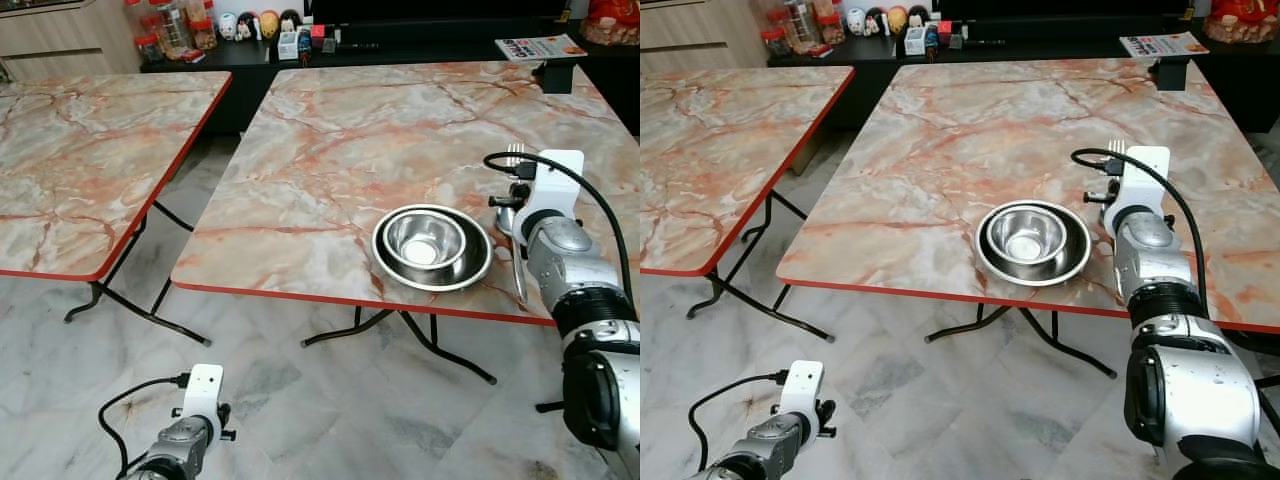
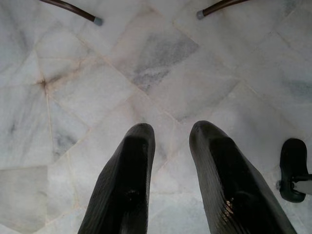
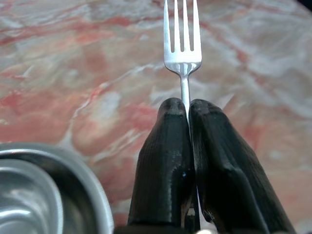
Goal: Setting the table
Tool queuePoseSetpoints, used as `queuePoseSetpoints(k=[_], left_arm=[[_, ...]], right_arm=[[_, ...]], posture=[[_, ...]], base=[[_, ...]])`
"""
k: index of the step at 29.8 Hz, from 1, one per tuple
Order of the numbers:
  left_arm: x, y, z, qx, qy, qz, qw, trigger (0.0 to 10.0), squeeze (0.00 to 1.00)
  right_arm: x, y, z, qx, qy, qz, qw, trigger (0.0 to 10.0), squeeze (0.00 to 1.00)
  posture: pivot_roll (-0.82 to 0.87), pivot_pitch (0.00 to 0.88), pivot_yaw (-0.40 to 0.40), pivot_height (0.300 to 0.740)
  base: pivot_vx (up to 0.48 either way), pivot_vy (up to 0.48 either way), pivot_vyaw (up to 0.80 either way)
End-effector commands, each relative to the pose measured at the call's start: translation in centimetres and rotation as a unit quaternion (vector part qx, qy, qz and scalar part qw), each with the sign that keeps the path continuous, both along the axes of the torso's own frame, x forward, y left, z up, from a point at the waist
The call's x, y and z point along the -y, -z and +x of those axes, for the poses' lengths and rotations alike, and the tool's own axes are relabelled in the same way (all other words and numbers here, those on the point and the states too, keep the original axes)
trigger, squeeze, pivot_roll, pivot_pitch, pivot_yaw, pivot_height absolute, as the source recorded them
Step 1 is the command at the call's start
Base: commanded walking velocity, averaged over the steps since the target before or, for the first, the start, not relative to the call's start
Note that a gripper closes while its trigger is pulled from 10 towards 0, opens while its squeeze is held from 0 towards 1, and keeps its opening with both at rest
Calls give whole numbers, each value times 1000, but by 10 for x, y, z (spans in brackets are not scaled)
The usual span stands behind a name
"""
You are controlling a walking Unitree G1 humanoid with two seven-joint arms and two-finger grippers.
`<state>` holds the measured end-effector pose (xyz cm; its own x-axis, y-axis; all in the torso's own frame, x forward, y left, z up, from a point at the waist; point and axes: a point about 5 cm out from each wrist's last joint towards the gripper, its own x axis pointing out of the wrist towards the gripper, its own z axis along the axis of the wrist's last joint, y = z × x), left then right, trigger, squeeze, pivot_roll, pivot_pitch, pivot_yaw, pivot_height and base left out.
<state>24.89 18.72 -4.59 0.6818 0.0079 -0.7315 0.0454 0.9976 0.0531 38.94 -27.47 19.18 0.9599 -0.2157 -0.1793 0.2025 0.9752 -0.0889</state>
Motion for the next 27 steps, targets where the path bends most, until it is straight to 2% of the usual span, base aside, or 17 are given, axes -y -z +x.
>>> queuePoseSetpoints(k=[1, 3, 9, 20, 27], left_arm=[[-5, 2, -4, -3, -1, 1, 1000, 10000, 0], [-5, 2, -4, -2, -1, 0, 1000, 10000, 0], [-5, 2, -4, -2, -1, -1, 1000, 10000, 0], [-6, 2, -5, -1, 2, -6, 1000, 10000, 0], [-7, 1, -4, 1, 8, 3, 1000, 10000, 0]], right_arm=[[3, -5, -1, -5, -15, -17, 1000, 10000, 0], [3, 12, -6, -34, -30, -26, 999, 10000, 0], [7, 29, -13, -56, -25, -14, 998, 10000, 0], [21, 33, -21, -62, -4, -15, 998, 10000, 0], [14, 35, -19, -56, -8, -5, 998, 10000, 0]], posture=[[-103, 76, 100, 740], [-101, 74, 99, 740], [-94, 69, 100, 740], [-92, 67, 105, 740], [-91, 75, 109, 740]], base=[[0, 0, 0], [0, 0, 0], [0, 0, 0], [0, 0, 0], [0, 0, 0]])
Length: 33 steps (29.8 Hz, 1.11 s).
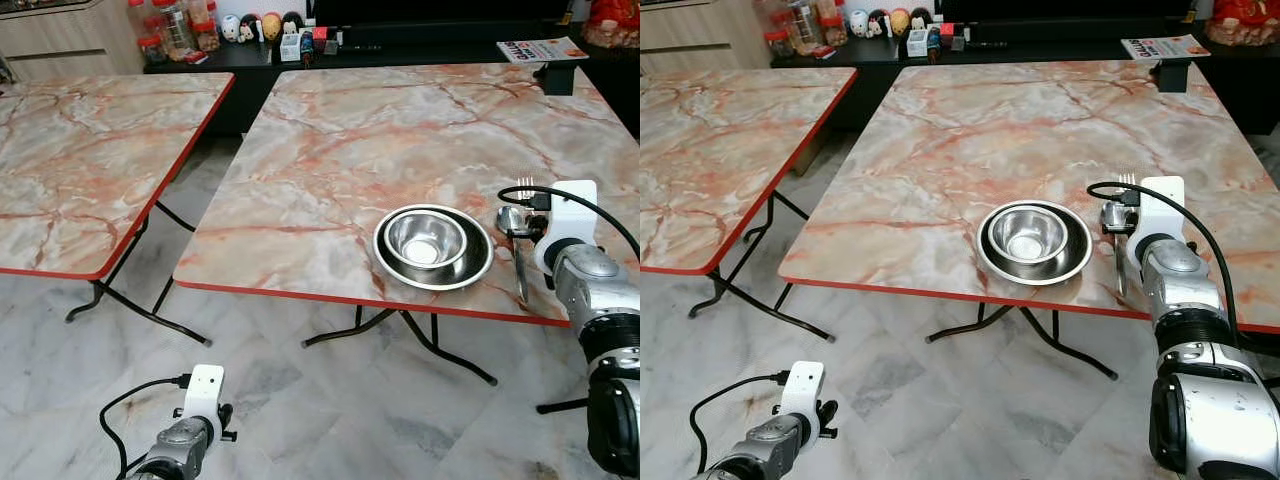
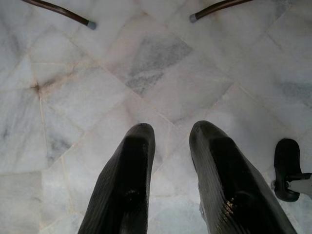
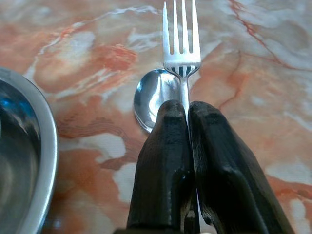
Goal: Setting the table
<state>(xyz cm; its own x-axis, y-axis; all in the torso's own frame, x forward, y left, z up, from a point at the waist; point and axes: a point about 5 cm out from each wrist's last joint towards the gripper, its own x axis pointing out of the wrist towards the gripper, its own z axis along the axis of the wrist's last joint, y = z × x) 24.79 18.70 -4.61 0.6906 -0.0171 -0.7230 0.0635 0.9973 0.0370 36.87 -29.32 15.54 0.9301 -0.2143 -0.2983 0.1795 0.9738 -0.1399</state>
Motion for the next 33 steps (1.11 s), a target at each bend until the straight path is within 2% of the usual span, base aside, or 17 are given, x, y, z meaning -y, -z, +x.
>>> queuePoseSetpoints(k=[1, 7, 26, 33], left_arm=[[-7, 1, -3, -4, -3, 11, 1000, 10000, 0], [-7, 1, -3, -2, -5, 12, 1000, 10000, 0], [-7, 1, -2, 1, -10, 14, 1000, 10000, 0], [-7, 1, -3, 1, -13, 14, 1000, 10000, 0]], right_arm=[[-6, -1, 2, 12, -4, 11, 1000, 10000, 0], [-15, -2, 6, 23, -8, 24, 999, 10000, 0], [-25, -3, 10, 28, -14, 30, 999, 10000, 0], [-29, -3, 11, 28, -18, 32, 999, 10000, 0]], posture=[[-91, 75, 109, 740], [-86, 81, 109, 740], [-83, 86, 104, 740], [-82, 86, 104, 740]], base=[[0, 0, 0], [0, 0, 0], [0, -303, 0], [0, 0, 0]])
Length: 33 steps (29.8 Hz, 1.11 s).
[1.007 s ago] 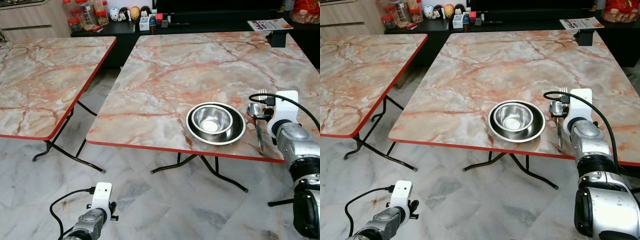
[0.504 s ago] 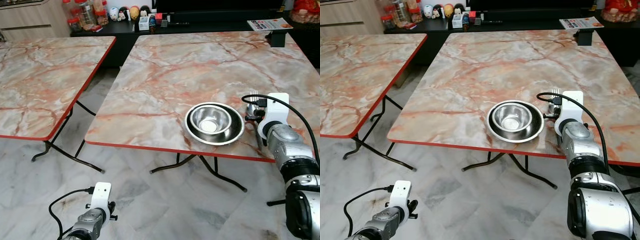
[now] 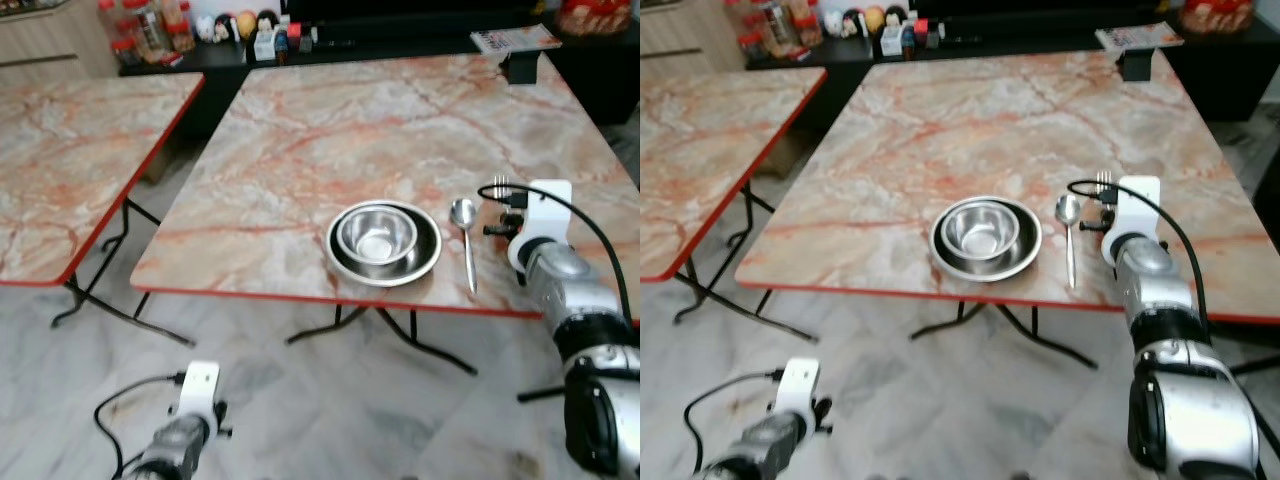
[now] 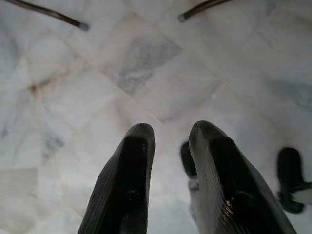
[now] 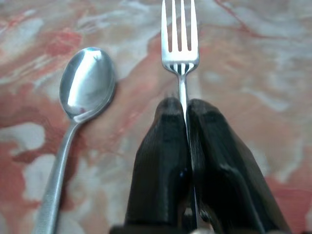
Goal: Setting the table
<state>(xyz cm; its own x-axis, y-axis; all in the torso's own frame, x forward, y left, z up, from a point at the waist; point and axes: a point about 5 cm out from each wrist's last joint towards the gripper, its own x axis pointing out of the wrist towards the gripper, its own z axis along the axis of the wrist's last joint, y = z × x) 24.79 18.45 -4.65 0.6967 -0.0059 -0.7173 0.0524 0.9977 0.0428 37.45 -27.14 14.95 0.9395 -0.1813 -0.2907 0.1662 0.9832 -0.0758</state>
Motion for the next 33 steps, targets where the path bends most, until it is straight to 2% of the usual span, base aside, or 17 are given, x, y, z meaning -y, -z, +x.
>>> queuePoseSetpoints(k=[1, 12, 22, 26, 33], left_arm=[[-10, 0, -3, -3, -7, 12, 1000, 10000, 0], [-10, 0, -2, -5, -6, 10, 1000, 10000, 0], [-11, 0, -3, -6, -6, 10, 1000, 10000, 0], [-11, 1, -3, -6, -5, 10, 1000, 10000, 0], [-11, 1, -3, -7, -5, 9, 1000, 10000, 0]], right_arm=[[-8, -9, 6, 17, -10, 2, 1000, 10000, 0], [-27, -5, 10, 10, -29, 12, 999, 10000, 0], [-28, -5, 12, 9, -4, 12, 1000, 10000, 0], [-24, -7, 12, 11, 2, 7, 1000, 10000, 0], [-3, -11, 8, 10, 30, -6, 999, 10000, 0]], posture=[[-82, 86, 104, 740], [-80, 83, 104, 740], [-79, 85, 112, 740], [-78, 86, 112, 740], [-78, 86, 112, 740]], base=[[0, 0, 0], [0, 0, 0], [0, 0, 0], [0, 0, 0], [0, 0, 0]])
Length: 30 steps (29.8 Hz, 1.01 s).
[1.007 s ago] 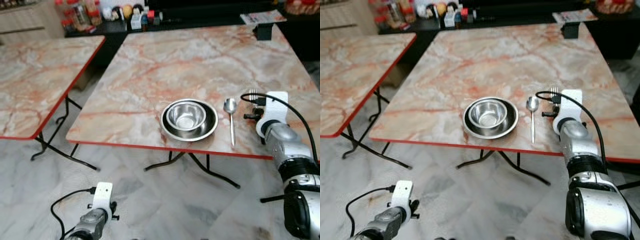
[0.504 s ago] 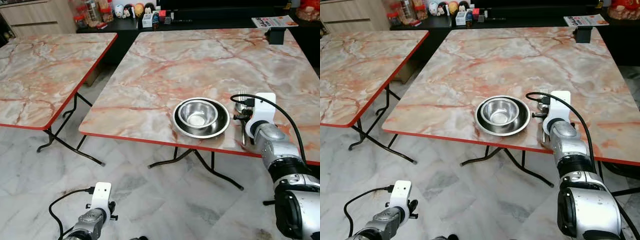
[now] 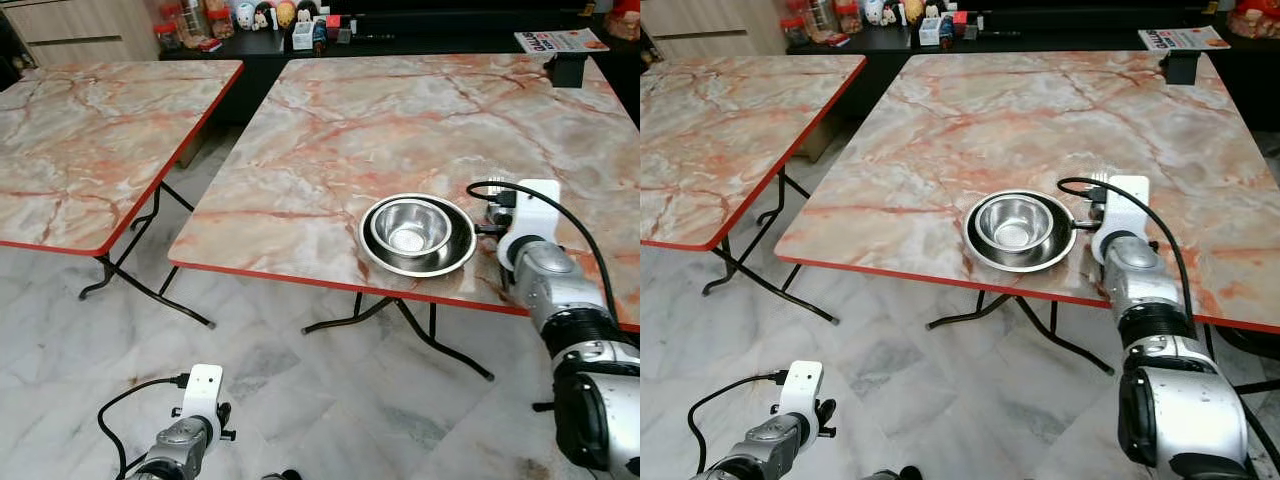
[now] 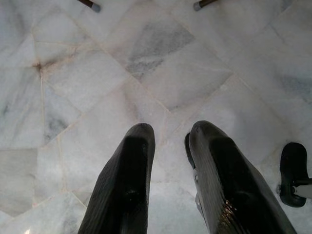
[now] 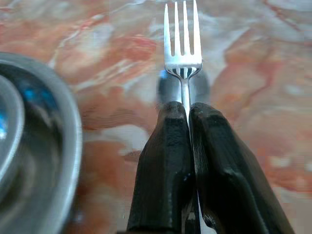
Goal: Setting the table
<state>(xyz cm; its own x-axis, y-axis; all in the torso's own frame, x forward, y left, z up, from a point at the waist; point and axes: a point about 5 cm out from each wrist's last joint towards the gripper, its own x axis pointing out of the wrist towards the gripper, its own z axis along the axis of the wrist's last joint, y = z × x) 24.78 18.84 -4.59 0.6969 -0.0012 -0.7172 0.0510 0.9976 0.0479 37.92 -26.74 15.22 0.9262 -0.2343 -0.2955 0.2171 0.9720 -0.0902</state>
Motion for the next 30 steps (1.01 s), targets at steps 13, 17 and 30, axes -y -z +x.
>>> queuePoseSetpoints(k=[13, 17, 30], left_arm=[[-7, 1, -3, -7, -2, 5, 1000, 10000, 0], [-7, 1, -3, -7, -1, 5, 1000, 10000, 0], [-8, 2, -4, -9, -1, 7, 1000, 10000, 0]], right_arm=[[19, -6, -3, 5, 30, -8, 1000, 10000, 0], [23, -4, -5, 1, 37, -10, 999, 10000, 0], [28, 2, -9, -3, 50, -8, 999, 10000, 0]], posture=[[-78, 91, 113, 740], [-78, 91, 113, 740], [-66, 98, 116, 740]], base=[[0, 0, 0], [0, 0, 0], [0, 0, 0]])
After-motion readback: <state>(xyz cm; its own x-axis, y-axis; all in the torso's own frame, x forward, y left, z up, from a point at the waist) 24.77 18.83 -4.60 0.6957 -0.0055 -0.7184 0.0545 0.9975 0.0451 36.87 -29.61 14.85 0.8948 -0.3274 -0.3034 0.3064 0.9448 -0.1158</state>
